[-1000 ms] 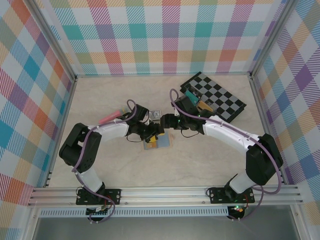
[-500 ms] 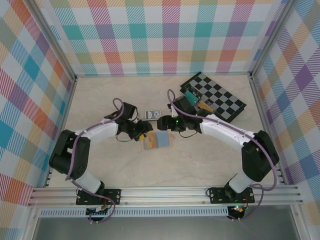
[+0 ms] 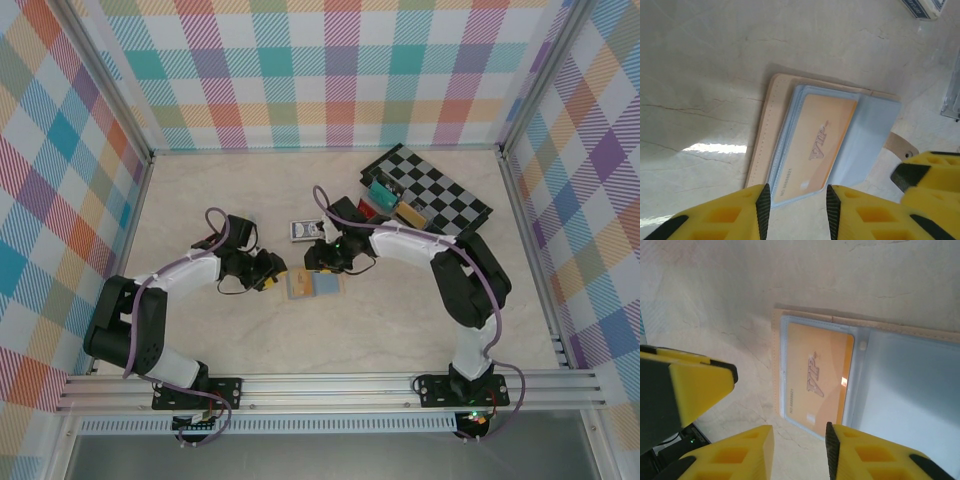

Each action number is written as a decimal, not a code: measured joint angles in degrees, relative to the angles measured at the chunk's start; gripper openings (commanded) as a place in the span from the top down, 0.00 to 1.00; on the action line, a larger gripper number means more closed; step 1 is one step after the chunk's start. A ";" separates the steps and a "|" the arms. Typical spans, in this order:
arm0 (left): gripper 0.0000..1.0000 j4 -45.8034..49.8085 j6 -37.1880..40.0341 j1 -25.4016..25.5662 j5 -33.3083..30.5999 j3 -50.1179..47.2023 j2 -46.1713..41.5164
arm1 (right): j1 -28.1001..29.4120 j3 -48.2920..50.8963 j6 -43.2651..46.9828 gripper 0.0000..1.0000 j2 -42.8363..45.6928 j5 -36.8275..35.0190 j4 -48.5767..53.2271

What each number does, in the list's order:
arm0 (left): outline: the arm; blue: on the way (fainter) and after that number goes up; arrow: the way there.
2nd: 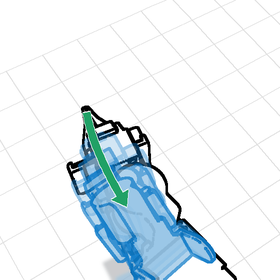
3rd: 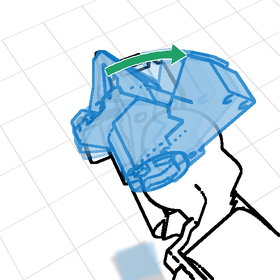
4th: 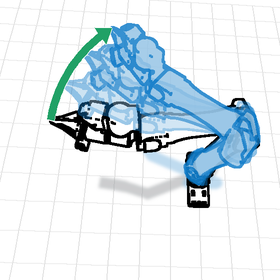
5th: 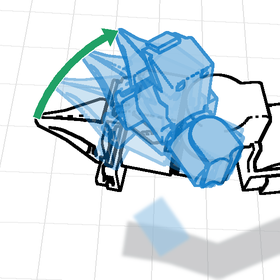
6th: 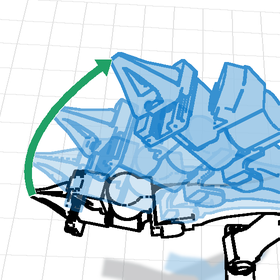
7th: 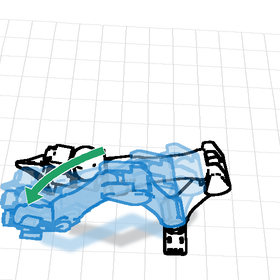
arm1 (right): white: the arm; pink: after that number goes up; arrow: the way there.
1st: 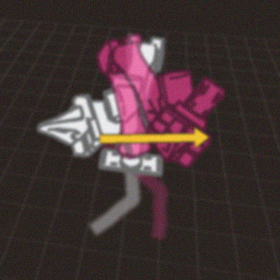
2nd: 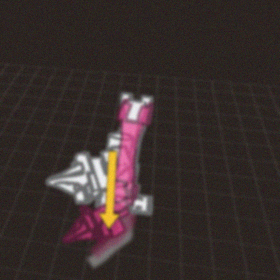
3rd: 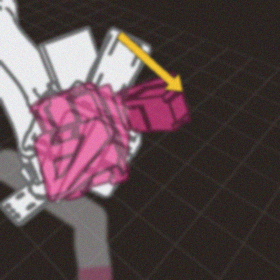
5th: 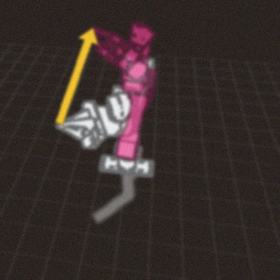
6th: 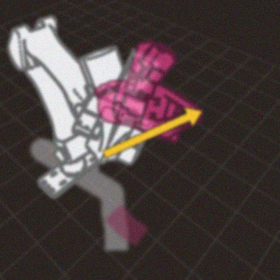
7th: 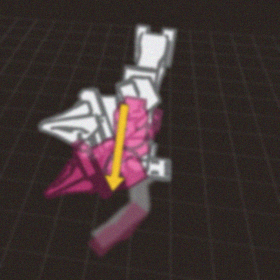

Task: Take the credit cards out of the card holder

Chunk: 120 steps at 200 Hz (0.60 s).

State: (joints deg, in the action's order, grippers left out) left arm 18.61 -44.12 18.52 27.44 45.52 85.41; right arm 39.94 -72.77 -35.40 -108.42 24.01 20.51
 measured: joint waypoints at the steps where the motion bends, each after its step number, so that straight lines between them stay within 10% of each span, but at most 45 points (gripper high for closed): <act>1: 0.65 -0.11 -0.02 0.00 0.04 0.00 0.00 | -0.02 0.00 0.00 0.68 -0.07 0.00 0.00; 120: 0.74 -8.72 -2.16 0.90 4.66 -0.13 7.04 | -1.22 -1.92 -0.46 0.76 -5.70 2.89 -1.05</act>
State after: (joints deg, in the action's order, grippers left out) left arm 9.89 -46.28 19.42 32.10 45.39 92.44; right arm 38.72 -74.70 -35.86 -114.13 26.89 19.46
